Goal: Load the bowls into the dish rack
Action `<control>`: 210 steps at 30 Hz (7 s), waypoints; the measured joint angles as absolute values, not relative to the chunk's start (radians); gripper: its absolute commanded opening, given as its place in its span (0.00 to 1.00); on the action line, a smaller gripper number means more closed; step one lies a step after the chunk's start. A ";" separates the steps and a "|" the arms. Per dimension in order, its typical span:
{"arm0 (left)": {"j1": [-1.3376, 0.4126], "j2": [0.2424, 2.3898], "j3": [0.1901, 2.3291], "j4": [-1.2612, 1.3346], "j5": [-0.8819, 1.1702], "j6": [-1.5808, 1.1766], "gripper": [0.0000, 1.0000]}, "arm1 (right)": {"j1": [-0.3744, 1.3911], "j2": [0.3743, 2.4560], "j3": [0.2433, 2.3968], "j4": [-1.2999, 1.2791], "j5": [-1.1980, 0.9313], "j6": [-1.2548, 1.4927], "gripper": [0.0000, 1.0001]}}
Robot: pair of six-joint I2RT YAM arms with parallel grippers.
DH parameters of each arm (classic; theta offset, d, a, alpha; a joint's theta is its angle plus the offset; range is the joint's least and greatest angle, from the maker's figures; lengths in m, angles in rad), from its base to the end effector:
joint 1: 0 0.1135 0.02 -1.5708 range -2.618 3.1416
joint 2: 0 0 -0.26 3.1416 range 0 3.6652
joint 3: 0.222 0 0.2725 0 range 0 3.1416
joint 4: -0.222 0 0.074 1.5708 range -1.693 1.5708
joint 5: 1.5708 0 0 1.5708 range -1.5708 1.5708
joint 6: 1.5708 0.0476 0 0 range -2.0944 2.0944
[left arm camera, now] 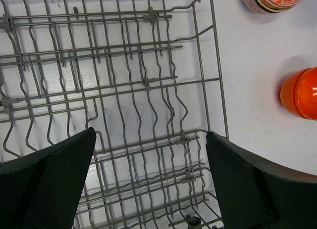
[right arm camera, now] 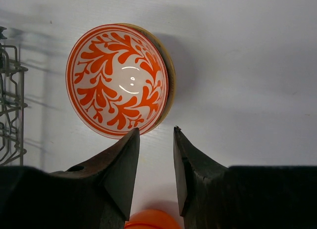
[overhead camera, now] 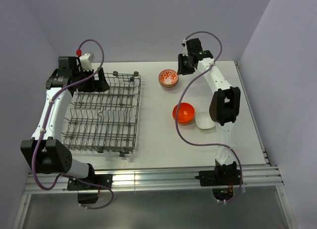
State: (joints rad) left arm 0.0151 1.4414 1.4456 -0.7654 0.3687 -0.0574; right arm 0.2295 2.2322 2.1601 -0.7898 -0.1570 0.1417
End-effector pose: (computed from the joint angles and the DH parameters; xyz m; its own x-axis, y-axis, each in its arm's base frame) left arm 0.3380 -0.0121 0.3508 -0.7027 -0.0641 -0.7086 0.2069 0.9345 -0.2897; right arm 0.5124 0.1273 0.2675 -0.7775 -0.0384 -0.6277 -0.2162 0.9536 0.2094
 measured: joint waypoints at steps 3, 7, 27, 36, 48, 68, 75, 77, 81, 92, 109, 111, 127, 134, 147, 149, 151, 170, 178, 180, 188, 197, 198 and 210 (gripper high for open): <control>0.015 1.441 1.444 -0.765 0.369 -0.065 1.00 | 0.232 2.241 2.170 -0.788 -0.157 0.142 0.41; 0.015 1.441 1.444 -0.764 0.369 -0.069 0.99 | 0.239 2.265 2.191 -0.777 -0.157 0.143 0.41; 0.015 1.441 1.444 -0.764 0.377 -0.074 1.00 | 0.258 2.329 2.216 -0.769 -0.135 0.159 0.40; 0.015 1.441 1.444 -0.760 0.381 -0.089 0.99 | 0.259 2.341 2.223 -0.757 -0.115 0.161 0.40; 0.015 1.442 1.444 -0.760 0.389 -0.094 1.00 | 0.259 2.378 2.229 -0.749 -0.105 0.163 0.22; 0.015 1.442 1.440 -0.745 0.402 -0.096 1.00 | 0.259 2.377 2.244 -0.732 -0.119 0.179 0.00; 0.015 1.442 1.440 -0.745 0.426 -0.095 0.99 | 0.253 2.334 2.223 -0.721 -0.181 0.202 0.00; 0.015 1.442 1.440 -0.745 0.434 -0.095 0.99 | 0.252 2.310 2.217 -0.719 -0.200 0.206 0.00; 0.015 1.447 1.446 -0.743 0.457 -0.099 1.00 | 0.244 2.257 2.208 -0.704 -0.232 0.213 0.00; 0.015 1.364 1.307 -0.469 0.731 -0.293 0.99 | 0.236 2.029 2.016 -0.620 -0.417 0.262 0.00; -0.129 1.248 0.945 0.326 0.916 -1.036 0.99 | 0.325 1.785 1.805 -0.499 -0.645 0.313 0.00; -0.151 1.248 0.940 0.337 0.897 -1.064 1.00 | 0.345 1.780 1.803 -0.499 -0.646 0.313 0.00; -0.194 1.249 0.907 0.317 0.756 -1.116 0.99 | 0.428 1.745 1.774 -0.494 -0.648 0.302 0.00; -0.211 1.256 0.884 0.334 0.737 -1.147 1.00 | 0.450 1.745 1.774 -0.494 -0.648 0.302 0.00; -0.224 1.273 0.847 0.414 0.744 -1.231 0.84 | 0.466 1.745 1.774 -0.494 -0.649 0.303 0.00; -0.224 1.273 0.844 0.430 0.747 -1.242 0.79 | 0.468 1.745 1.774 -0.494 -0.650 0.303 0.00; -0.224 1.273 0.838 0.445 0.749 -1.250 0.71 | 0.469 1.745 1.774 -0.494 -0.651 0.303 0.00; -0.210 1.250 0.837 0.313 0.751 -1.162 0.00 | 0.472 1.753 1.779 -0.485 -0.686 0.351 0.76; -0.017 1.239 0.902 0.049 0.725 -1.014 0.00 | 0.474 1.728 1.736 -0.432 -0.677 0.385 0.82; 0.050 1.249 0.967 -0.051 0.727 -0.944 0.00 | 0.474 1.695 1.666 -0.391 -0.676 0.413 0.78; 0.225 1.365 1.288 -0.426 0.657 -0.581 0.00 | 0.498 1.709 1.488 -0.317 -0.653 0.566 0.61; 0.238 1.366 1.372 -0.646 0.485 -0.263 0.00 | 0.572 1.844 1.464 -0.271 -0.618 0.712 0.55; 0.238 1.366 1.375 -0.656 0.469 -0.239 0.00 | 0.576 1.860 1.464 -0.267 -0.618 0.722 0.55; 0.238 1.361 1.375 -0.721 0.332 -0.066 0.00 | 0.619 2.000 1.464 -0.260 -0.613 0.785 0.51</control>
State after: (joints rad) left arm 0.2379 1.3605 1.3746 -0.7212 0.3317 -0.0662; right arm 0.6186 2.0003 1.4639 -0.2596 -0.6128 0.7853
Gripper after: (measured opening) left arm 0.704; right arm 0.524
